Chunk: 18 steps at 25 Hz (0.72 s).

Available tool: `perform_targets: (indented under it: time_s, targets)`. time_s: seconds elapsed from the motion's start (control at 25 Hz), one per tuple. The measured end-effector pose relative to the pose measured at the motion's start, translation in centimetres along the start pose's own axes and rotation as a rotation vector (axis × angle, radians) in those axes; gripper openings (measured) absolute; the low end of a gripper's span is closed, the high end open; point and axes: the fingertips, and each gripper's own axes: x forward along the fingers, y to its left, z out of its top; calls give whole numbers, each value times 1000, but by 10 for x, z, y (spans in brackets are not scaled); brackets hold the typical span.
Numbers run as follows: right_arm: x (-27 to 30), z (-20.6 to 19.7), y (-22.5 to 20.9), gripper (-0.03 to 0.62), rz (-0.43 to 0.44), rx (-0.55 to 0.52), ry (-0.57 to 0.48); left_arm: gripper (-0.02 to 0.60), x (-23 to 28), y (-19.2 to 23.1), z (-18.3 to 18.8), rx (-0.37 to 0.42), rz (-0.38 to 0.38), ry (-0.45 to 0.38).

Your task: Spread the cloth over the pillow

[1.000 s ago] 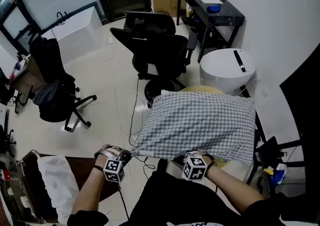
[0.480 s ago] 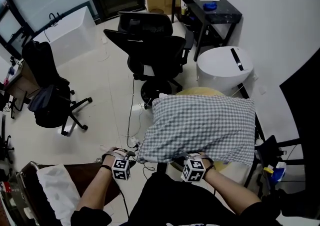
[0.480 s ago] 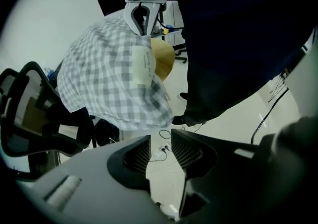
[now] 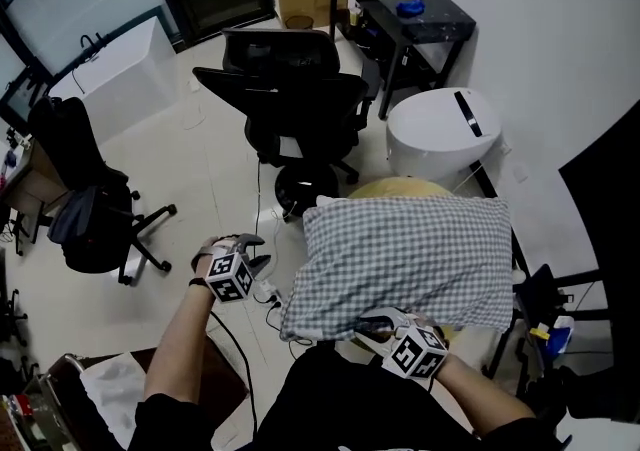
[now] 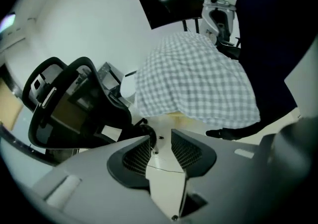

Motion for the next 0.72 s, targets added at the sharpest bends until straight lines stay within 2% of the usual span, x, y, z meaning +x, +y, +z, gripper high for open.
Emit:
perform_targets:
  time_s: [0.2, 0.32, 0.52, 0.64, 0.72]
  targets:
    - [-11, 12, -27, 101, -106, 46, -26, 93, 36, 84, 46, -44, 15, -87]
    - [-15, 15, -37, 101, -148, 81, -31, 64, 65, 110, 64, -70, -30, -110]
    - [-21, 14, -47, 101, -204, 139, -35, 64, 108, 108, 88, -95, -206, -131]
    - [-24, 11, -49, 101, -225, 169, -31, 64, 134, 103, 86, -120, -263, -97]
    - [-24, 8, -48, 101, -234, 192, -30, 66, 151, 93, 74, -128, -313, -46]
